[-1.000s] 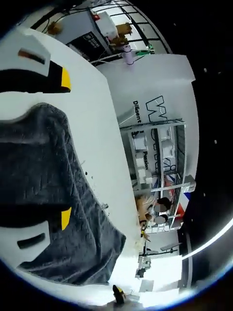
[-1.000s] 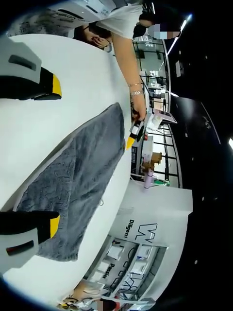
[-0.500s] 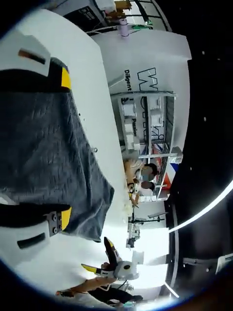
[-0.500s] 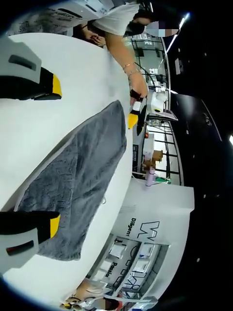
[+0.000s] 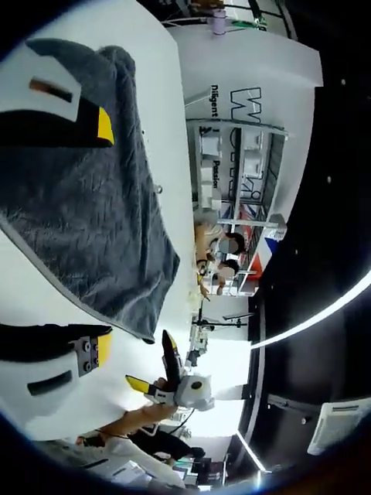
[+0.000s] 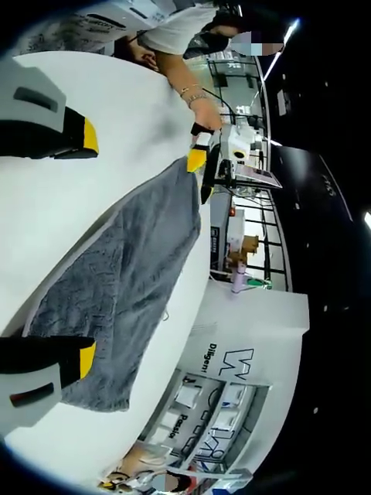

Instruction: Fold the towel on the table until its edges align and the towel forms a compact rectangular stack.

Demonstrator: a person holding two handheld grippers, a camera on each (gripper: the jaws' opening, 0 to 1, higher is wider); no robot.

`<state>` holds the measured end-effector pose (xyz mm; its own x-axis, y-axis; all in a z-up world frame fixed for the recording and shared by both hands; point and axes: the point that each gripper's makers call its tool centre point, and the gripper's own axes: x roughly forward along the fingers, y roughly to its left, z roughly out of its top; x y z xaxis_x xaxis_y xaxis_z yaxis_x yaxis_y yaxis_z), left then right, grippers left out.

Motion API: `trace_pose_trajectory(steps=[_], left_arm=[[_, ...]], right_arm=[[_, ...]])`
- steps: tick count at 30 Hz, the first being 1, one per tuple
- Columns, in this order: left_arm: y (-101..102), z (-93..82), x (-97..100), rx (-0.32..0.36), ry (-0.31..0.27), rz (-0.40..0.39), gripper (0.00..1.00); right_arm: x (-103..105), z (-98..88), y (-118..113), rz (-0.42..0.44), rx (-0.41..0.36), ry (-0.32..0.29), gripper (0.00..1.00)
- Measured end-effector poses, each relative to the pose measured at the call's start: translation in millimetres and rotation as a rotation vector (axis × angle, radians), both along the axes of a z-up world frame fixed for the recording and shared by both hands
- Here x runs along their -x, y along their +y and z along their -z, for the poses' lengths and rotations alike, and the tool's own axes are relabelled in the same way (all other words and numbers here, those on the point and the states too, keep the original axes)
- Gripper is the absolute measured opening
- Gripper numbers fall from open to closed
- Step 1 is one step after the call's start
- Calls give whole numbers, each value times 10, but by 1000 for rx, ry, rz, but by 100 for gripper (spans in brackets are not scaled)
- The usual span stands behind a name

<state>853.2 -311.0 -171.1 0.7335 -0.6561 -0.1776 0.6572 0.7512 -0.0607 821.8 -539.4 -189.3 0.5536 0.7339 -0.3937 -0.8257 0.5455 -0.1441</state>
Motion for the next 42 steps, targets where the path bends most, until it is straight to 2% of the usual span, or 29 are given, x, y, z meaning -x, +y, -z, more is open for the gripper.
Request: trace_pose_trajectory(steps=[4, 10, 19, 23, 27, 30, 33, 37, 38, 40, 42], left_arm=[[-1, -39, 9, -2, -14, 7, 100], [-5, -36, 43, 44, 22, 21, 99], [5, -60, 79, 33, 13, 18, 99], [18, -56, 71, 28, 17, 21, 99], [5, -52, 80, 24, 17, 27, 99], [-4, -63, 91, 23, 13, 29, 99], [-2, -74, 88, 25, 12, 31, 98], [-5, -56, 92, 17, 14, 32, 98], [-1, -54, 88, 17, 14, 31, 98], [-1, -51, 90, 16, 15, 34, 98], [-2, -46, 95, 12, 19, 37, 98]], right_arm=[[-10, 15, -10, 5, 1, 6, 99], [-8, 19, -4, 6, 0, 10, 99], [-73, 1, -97, 33, -13, 15, 99], [-137, -98, -239, 75, -48, -2, 99], [-227, -208, -479, 144, -83, -26, 99], [-295, -225, -671, 191, -92, -36, 99], [-376, -196, -896, 267, -59, -43, 99], [-426, -99, -1161, 345, 51, -55, 98], [-437, -80, -1224, 363, 76, -59, 96], [-450, -42, -1334, 393, 129, -67, 83], [-471, 11, -1454, 441, 166, -56, 80]])
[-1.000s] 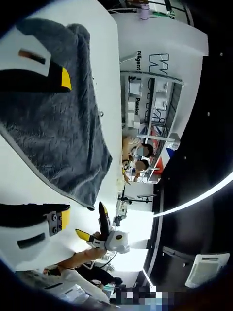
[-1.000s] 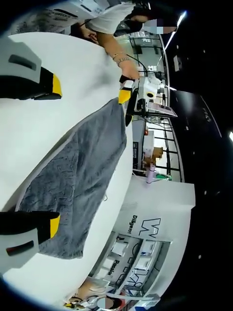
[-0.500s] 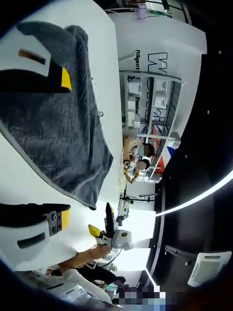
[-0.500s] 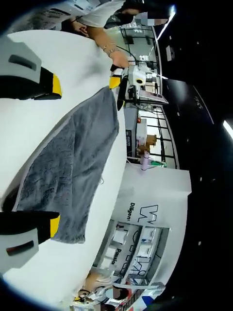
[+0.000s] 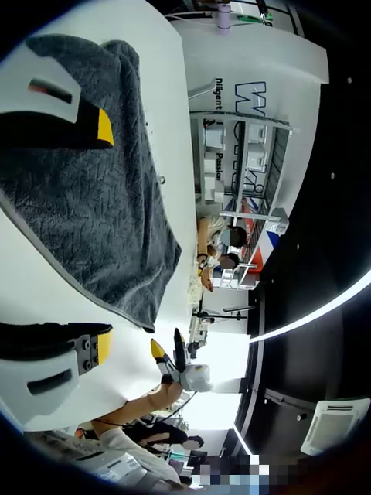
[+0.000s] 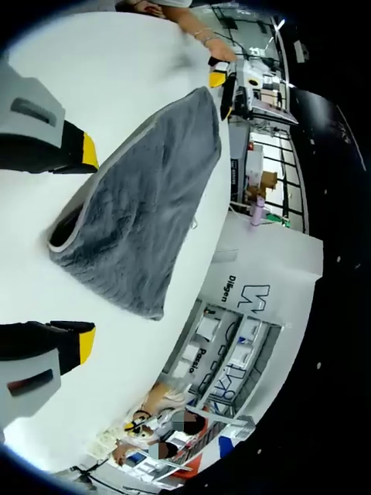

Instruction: Fold the towel on the table until its edges align and the towel forms a compact rectangular stack.

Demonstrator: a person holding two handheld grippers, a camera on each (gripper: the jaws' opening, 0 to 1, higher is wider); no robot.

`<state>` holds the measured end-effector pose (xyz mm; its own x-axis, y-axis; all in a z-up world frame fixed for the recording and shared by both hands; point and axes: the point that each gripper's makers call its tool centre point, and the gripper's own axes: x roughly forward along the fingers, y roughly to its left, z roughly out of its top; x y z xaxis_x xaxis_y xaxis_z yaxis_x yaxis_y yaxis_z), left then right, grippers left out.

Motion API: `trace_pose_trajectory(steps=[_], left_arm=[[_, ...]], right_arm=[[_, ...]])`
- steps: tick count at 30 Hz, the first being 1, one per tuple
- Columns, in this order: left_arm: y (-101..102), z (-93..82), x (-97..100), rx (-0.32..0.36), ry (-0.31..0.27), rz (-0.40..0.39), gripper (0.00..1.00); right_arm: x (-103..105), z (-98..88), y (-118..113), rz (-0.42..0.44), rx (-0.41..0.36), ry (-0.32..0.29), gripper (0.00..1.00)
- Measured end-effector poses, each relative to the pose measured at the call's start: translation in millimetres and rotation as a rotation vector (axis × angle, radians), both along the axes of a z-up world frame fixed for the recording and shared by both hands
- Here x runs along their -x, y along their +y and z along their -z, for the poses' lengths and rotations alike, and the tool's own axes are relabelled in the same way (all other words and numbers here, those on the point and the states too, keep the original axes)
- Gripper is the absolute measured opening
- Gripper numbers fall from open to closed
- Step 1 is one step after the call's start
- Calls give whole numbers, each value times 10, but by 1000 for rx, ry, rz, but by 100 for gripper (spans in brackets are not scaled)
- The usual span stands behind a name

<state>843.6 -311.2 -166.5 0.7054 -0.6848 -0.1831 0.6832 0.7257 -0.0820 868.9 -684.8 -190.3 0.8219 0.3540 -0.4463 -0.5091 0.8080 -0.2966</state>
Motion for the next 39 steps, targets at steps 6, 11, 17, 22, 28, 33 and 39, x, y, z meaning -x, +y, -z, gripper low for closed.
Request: trace_pose_trajectory(steps=[6, 11, 17, 22, 28, 33, 39], left_arm=[[-6, -13, 8, -1, -3, 5, 98], [-2, 2, 12, -7, -1, 4, 97], [-22, 1, 31, -10, 0, 12, 97], [-27, -7, 42, -20, -7, 14, 97], [-37, -14, 53, -25, -10, 20, 97], [-34, 15, 56, -36, -4, 25, 96], [-5, 1, 47, -31, -3, 24, 96]], right_arm=[[-38, 199, -210, 68, 48, 51, 80], [-84, 245, -221, 75, 10, 59, 69], [-123, 393, -217, 59, 19, 100, 52], [-101, 447, -150, 29, -4, 128, 35], [-86, 484, -26, -38, 0, 141, 5], [-111, 443, -15, -27, 28, 120, 3], [-173, 343, 99, -37, 115, 79, 3]])
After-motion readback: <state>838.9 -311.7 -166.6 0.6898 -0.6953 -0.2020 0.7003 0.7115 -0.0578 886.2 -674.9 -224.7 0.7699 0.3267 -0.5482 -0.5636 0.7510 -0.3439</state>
